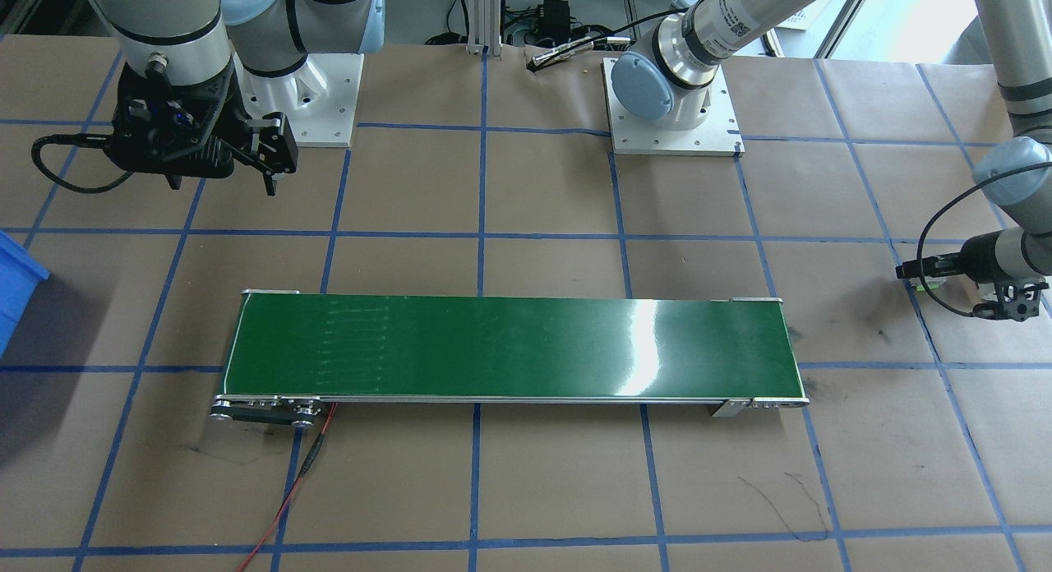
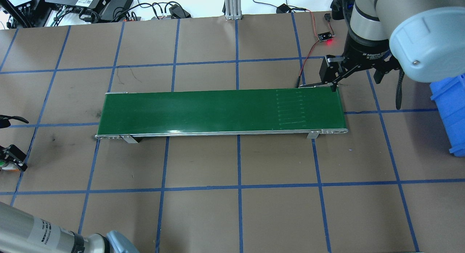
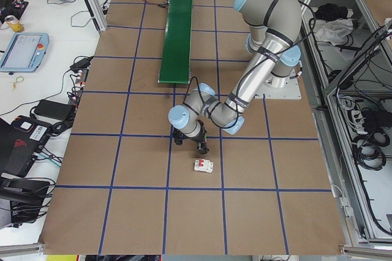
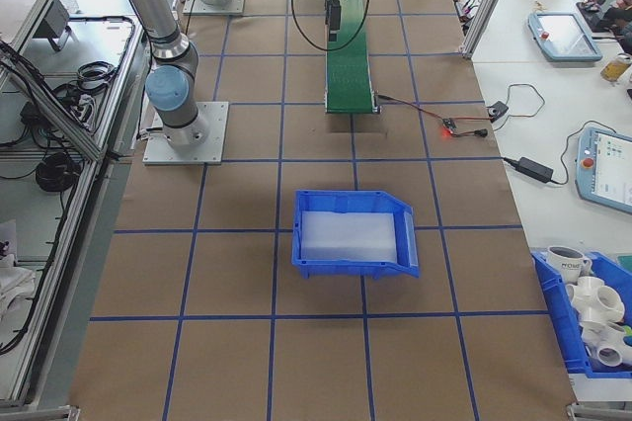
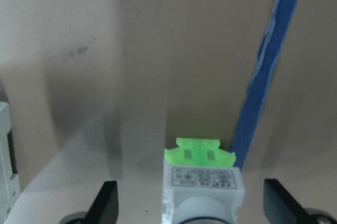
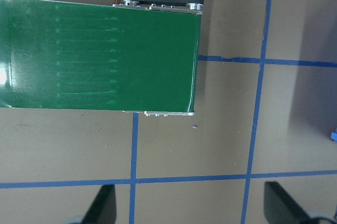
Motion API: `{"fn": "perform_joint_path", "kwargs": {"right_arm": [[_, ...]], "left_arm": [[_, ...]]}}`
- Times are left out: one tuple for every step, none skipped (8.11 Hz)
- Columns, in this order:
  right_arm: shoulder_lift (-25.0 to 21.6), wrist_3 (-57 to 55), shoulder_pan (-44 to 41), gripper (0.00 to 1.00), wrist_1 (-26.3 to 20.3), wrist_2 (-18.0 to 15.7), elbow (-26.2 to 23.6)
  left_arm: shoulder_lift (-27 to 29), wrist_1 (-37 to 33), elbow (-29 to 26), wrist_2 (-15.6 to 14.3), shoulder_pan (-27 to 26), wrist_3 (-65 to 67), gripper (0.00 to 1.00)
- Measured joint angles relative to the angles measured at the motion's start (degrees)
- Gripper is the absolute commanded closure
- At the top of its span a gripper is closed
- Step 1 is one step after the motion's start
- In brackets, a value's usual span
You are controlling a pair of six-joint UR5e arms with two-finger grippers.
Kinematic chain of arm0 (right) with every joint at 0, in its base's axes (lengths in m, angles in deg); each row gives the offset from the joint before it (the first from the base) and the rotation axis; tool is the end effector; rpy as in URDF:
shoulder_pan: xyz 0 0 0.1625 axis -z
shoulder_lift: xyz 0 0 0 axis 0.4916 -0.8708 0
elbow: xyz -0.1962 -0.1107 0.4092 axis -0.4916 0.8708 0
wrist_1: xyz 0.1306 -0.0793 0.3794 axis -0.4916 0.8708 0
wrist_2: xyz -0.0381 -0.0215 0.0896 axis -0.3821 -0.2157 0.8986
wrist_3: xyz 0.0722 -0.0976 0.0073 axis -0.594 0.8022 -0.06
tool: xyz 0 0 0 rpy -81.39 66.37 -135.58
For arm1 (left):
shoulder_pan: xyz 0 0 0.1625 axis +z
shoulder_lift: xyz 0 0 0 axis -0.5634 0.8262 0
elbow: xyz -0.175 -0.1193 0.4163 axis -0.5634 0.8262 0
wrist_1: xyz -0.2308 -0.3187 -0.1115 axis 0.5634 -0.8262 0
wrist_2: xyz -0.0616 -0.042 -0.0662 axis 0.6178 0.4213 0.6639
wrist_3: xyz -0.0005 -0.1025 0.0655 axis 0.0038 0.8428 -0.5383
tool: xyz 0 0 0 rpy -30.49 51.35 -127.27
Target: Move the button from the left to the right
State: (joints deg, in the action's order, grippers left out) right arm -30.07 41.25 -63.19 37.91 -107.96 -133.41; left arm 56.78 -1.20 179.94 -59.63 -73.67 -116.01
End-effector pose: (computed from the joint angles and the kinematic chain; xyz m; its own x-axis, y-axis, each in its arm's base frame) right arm 0.1335 -0.4673 0.4925 -0.9829 -0.0577 0.1751 -0.0538 0.9982 0.0269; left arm 0.3935 -0.4528 0.1790 -0.9938 -0.1108 -0.0049 -0.1042 0.9181 0.3823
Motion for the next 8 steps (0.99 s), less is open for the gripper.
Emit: {"fn": "perform_joint_path", "kwargs": {"right_arm": [[0.0, 0.0, 0.0, 0.00, -0.1, -0.2, 0.0], [0.0, 0.1, 0.0, 0.00, -0.2, -0.3, 0.0], [0.0, 0.0, 0.0, 0.00, -0.3, -0.4, 0.0], [0.0, 0.0, 0.0, 0.00, -0.5, -0.4, 0.0], [0.0, -0.1, 0.0, 0.00, -0.7, -0.4, 0.0], [0.0, -0.1, 0.0, 0.00, -0.8, -0.4, 0.0], [0.0, -0.1, 0.0, 0.00, -0.7, -0.5, 0.0], [0.0, 0.0, 0.0, 0.00, -0.8, -0.5, 0.0]], "left_arm": [[-0.1, 0.0, 0.1, 0.0, 0.1, 0.1, 0.94], [-0.1, 0.1, 0.2, 0.0, 0.2, 0.0, 1.00], [-0.3, 0.2, 0.1, 0.1, 0.2, -0.2, 1.00], [-0.6, 0.2, 0.1, 0.1, 0.2, -0.2, 1.00], [-1.1, 0.1, 0.1, 0.3, 0.2, -0.3, 1.00], [-1.9, 0.0, -0.1, 0.6, 0.0, -0.3, 1.00], [-3.7, -0.4, -0.3, 0.9, -0.8, -0.3, 1.00], [-7.0, -1.7, -0.4, 1.4, -2.4, -0.3, 1.00]]}}
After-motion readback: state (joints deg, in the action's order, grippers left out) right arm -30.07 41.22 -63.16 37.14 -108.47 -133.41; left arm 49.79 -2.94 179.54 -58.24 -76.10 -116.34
